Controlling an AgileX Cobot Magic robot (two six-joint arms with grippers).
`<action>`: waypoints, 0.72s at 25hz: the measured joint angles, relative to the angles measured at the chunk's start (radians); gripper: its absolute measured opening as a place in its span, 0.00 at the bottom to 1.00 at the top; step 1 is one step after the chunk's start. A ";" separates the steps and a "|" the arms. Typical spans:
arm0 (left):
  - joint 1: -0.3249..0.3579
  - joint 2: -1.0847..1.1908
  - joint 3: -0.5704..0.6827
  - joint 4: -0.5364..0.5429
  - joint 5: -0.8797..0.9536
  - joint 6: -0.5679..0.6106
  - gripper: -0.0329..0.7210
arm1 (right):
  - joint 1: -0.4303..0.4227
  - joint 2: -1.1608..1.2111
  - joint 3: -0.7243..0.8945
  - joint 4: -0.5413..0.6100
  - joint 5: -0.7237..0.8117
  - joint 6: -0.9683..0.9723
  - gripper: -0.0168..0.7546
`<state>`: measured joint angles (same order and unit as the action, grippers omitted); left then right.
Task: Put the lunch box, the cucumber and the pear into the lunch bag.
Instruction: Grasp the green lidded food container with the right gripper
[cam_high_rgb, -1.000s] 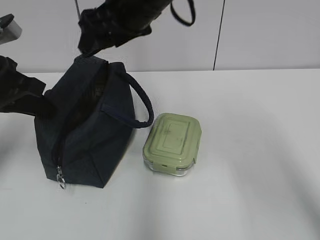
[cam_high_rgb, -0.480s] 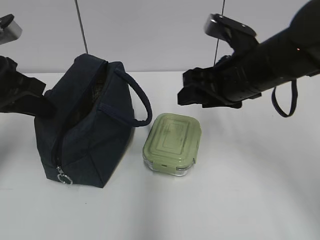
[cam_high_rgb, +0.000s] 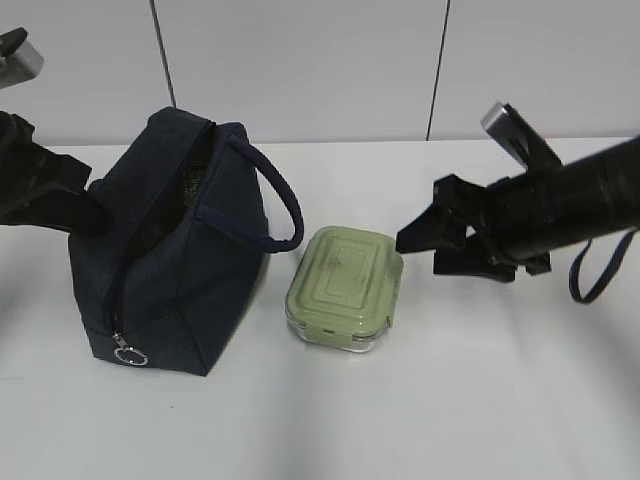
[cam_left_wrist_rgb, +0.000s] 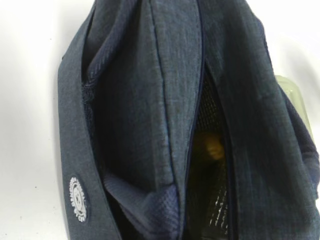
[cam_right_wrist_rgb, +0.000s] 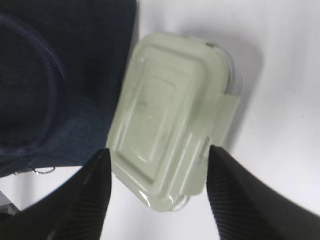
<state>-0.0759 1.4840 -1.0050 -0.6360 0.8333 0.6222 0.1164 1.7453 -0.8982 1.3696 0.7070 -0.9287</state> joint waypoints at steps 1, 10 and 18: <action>0.000 0.000 0.000 0.000 0.000 0.000 0.02 | -0.011 0.003 0.048 0.088 0.020 -0.076 0.63; 0.000 0.000 0.000 0.000 0.006 0.000 0.02 | -0.061 0.203 0.098 0.408 0.324 -0.381 0.63; 0.000 0.000 0.000 0.000 0.008 0.000 0.02 | -0.061 0.249 0.092 0.418 0.281 -0.387 0.63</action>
<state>-0.0759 1.4840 -1.0050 -0.6360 0.8411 0.6222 0.0551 1.9944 -0.8063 1.7879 0.9879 -1.3160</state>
